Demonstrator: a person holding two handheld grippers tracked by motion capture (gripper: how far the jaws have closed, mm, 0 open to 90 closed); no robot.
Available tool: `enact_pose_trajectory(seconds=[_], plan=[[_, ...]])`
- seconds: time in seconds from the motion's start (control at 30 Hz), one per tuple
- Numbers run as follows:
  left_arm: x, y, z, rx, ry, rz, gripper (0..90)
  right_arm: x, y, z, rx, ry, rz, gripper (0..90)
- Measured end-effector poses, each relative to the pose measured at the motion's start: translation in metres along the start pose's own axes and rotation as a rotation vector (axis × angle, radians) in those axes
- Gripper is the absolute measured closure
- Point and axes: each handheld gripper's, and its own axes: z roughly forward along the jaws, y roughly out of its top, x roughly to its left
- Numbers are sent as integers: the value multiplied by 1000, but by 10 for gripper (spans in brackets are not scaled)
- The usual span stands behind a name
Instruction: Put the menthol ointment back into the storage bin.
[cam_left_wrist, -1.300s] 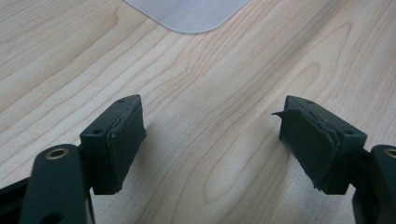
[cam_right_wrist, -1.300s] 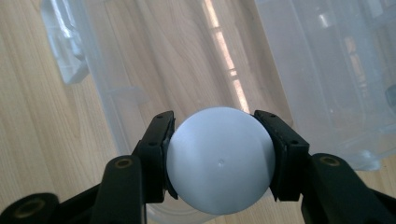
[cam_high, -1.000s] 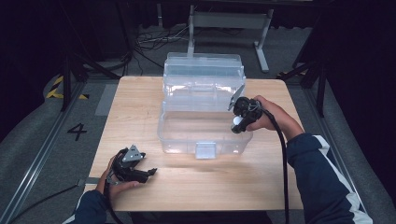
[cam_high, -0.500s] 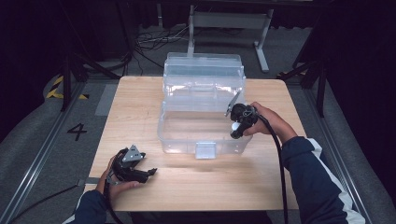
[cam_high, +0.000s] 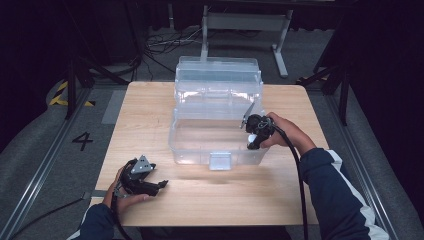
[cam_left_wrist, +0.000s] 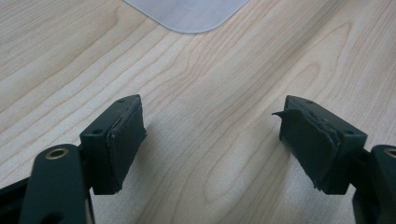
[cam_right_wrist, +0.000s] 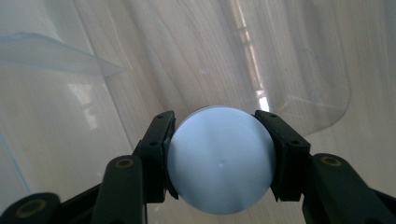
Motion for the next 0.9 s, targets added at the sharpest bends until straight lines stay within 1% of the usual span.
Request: enact_pose_trajectory(seconds=[0.03,0.2,0.37,0.5,0.53,0.57,0.9], plan=[[0,0,0,0,0,0,224,1,0,1,3,-7,-1,505],[0,0,0,0,0,0,224,0,1,0,4,3,-7,505],[0,0,0,0,1,0,224,-1,0,0,1,13,7,502],[0,0,0,0,0,0,224,-1,1,0,10,31,11,470],[0,0,0,0,0,0,224,-2,1,-1,10,29,8,474],[0,0,0,0,1,0,224,-1,1,-1,11,27,12,500],[0,0,0,0,0,0,224,-3,0,-4,-1,23,17,487]])
